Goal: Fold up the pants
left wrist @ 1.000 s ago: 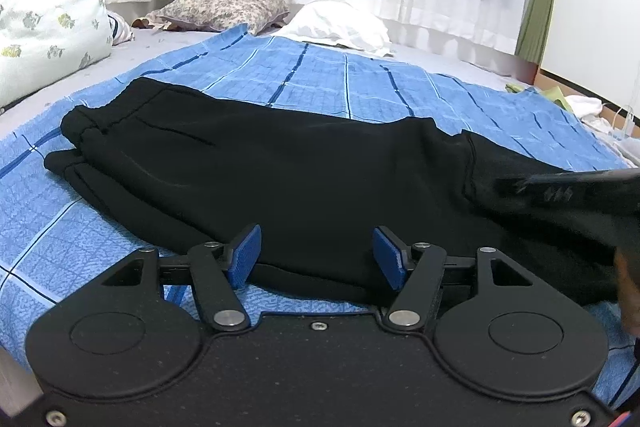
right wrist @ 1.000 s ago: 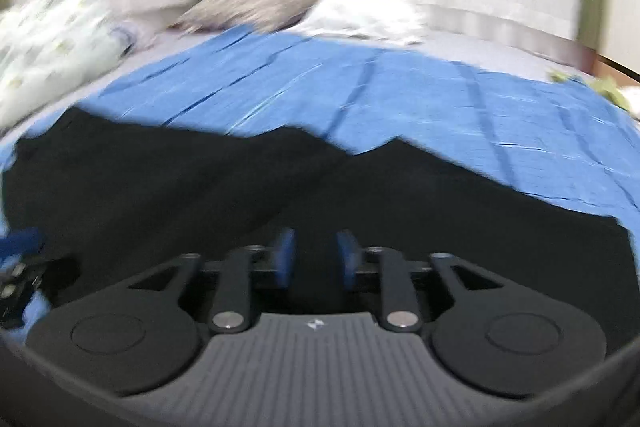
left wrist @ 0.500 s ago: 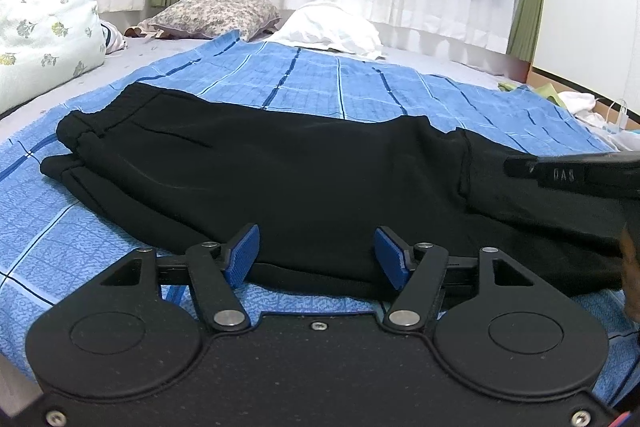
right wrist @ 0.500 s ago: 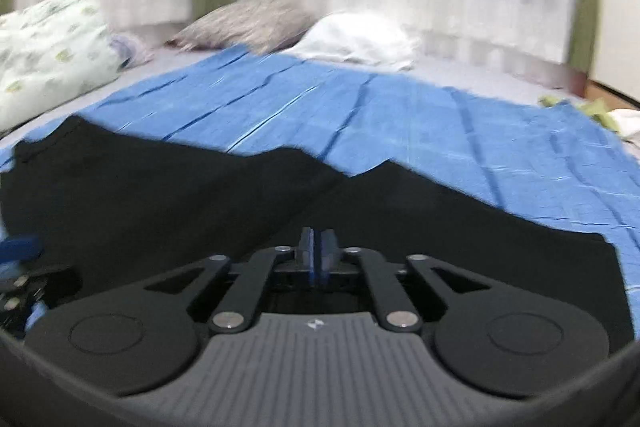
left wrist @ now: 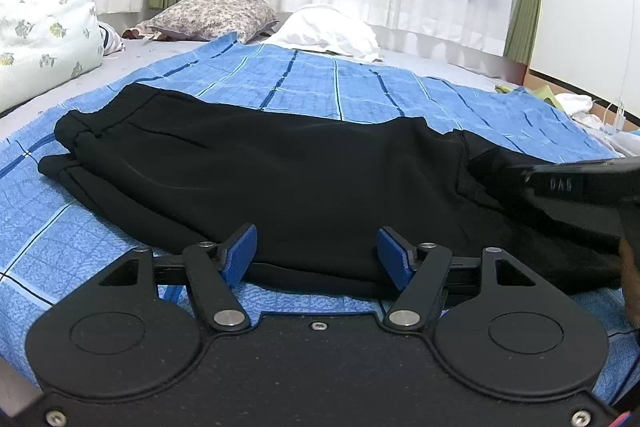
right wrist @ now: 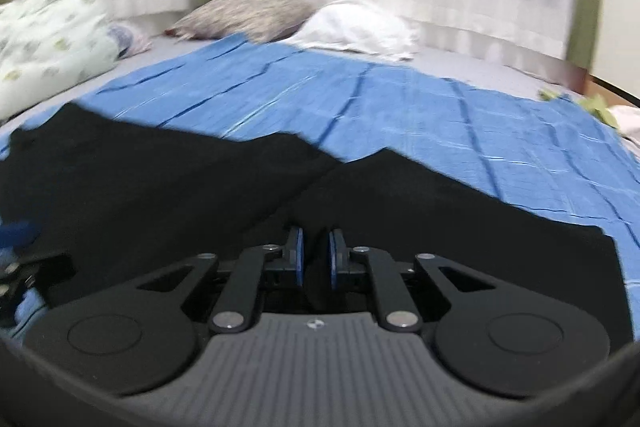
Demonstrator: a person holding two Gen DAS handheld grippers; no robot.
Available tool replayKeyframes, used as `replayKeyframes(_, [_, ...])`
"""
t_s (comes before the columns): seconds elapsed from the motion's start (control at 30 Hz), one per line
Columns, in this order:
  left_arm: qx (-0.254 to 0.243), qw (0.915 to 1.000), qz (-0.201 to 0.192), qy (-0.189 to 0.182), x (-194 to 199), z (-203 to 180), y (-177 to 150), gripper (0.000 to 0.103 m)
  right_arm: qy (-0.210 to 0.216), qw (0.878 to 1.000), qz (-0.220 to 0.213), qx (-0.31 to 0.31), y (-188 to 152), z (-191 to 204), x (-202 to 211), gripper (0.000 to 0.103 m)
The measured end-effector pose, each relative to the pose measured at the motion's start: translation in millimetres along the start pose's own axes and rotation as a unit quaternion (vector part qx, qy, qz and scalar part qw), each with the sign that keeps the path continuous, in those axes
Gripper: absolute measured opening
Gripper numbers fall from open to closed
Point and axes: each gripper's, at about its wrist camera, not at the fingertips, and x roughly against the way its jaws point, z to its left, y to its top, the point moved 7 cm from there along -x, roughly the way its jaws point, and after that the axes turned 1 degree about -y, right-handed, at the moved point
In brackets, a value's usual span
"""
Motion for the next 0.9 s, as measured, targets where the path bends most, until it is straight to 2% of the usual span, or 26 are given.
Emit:
replayKeyframes(0.13, [-0.001,1.0000,0.000,0.000,0.0,-0.4,-0.1,0.066,-0.024,0.998,-0.032,-0.052,12.9,-12.6,-3.0,0.014])
replayKeyframes(0.2, [0.000,1.0000,0.000,0.000,0.0,-0.3,-0.1,0.066,-0.004,1.000,-0.017,-0.023,12.7,-0.4,-13.5,0.018])
replayKeyframes(0.27, [0.001,1.0000,0.000,-0.001,-0.1,-0.6,-0.3,0.066,0.022,0.999,0.025,0.023,2.5,18.1,-23.8,0.031])
replayKeyframes(0.3, [0.001,1.0000,0.000,-0.001,-0.1,-0.7,-0.3,0.067,0.025,0.998,0.034,0.041,-1.6,24.5,-25.8,0.047])
replayKeyframes(0.37, [0.002,1.0000,0.000,-0.003,0.2,-1.8,-0.2,0.066,0.010,0.997,0.027,0.069,-3.5,31.3,-23.2,0.053])
replayKeyframes(0.4, [0.002,1.0000,0.000,-0.004,-0.2,-2.9,-0.6,0.066,0.025,0.997,0.030,0.072,-2.8,33.8,-22.3,0.071])
replayKeyframes(0.43, [0.001,1.0000,0.000,-0.003,0.4,-2.4,-0.2,0.067,0.047,0.996,0.037,0.066,-3.4,35.6,-22.6,0.079])
replayKeyframes(0.47, [0.001,1.0000,0.000,-0.002,0.2,-2.9,-0.3,0.067,0.062,0.995,0.045,0.062,-5.5,37.2,-23.3,0.079])
replayKeyframes(0.5, [0.001,1.0000,0.000,-0.003,0.4,-2.1,-0.3,0.067,0.057,0.995,0.046,0.065,-7.6,38.7,-22.7,0.079])
replayKeyframes(0.57, [-0.001,1.0000,-0.001,-0.003,0.7,-2.8,-0.4,0.068,0.025,0.996,0.044,0.068,-9.2,36.8,-24.5,0.079])
replayKeyframes(0.67, [-0.004,1.0000,-0.002,-0.003,1.8,-1.6,0.2,0.068,0.003,0.999,0.043,0.006,-3.2,17.3,-28.5,0.073])
replayKeyframes(0.73, [-0.003,1.0000,-0.002,-0.004,2.1,-1.2,0.2,0.068,-0.015,0.999,0.042,-0.014,-3.9,7.3,-27.6,0.067])
replayKeyframes(0.9, [-0.005,1.0000,-0.002,-0.003,2.4,-1.4,-0.1,0.069,-0.019,0.998,0.051,0.022,-7.1,12.2,-33.6,0.067])
